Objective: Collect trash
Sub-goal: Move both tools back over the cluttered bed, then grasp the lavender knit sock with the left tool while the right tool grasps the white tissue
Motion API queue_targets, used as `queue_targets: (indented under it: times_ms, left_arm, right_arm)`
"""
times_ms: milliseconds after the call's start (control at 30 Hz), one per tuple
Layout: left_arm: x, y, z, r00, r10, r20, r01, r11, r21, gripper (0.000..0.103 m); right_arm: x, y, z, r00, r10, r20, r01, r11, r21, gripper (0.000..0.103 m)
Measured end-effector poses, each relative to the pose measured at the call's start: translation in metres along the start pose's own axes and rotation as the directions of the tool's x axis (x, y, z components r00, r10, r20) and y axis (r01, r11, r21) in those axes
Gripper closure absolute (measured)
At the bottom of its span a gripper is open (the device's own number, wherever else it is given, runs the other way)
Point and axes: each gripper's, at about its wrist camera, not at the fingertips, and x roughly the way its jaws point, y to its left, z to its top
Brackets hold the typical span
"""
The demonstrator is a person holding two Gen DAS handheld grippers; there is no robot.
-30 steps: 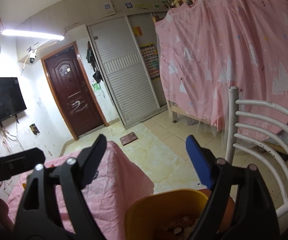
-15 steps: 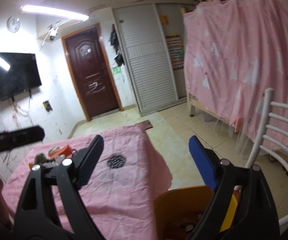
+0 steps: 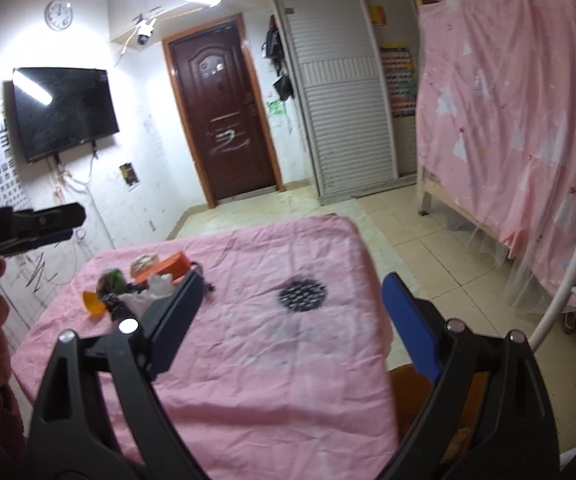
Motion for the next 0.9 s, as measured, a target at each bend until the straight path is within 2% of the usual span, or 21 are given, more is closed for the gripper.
queue_targets:
  times_ms: [367, 733, 900]
  left_arm:
    - [0.016, 0.061, -0.003, 0.997, 0.07, -0.046, -0.073, 0.995, -0.072, 0.037]
    - [0.043, 0.087, -0.011, 0.991, 0.079, -0.106, -0.092, 0.989, -0.117, 0.037]
    - [0.065, 0.094, -0.015, 0.982, 0.088, -0.17, -0.11, 0.986, -0.128, 0.037]
  right_arm:
    - [0.035, 0.046, -0.002, 0.994, 0.078, -0.073, -0.083, 0.995, -0.061, 0.016]
    - [0.061, 0.077, -0.003, 0.986, 0.108, -0.127, -0.122, 0.987, -0.109, 0.012]
    - [0.07, 0.086, -0.005, 0.982, 0.116, -0.147, -0.135, 0.984, -0.12, 0.012]
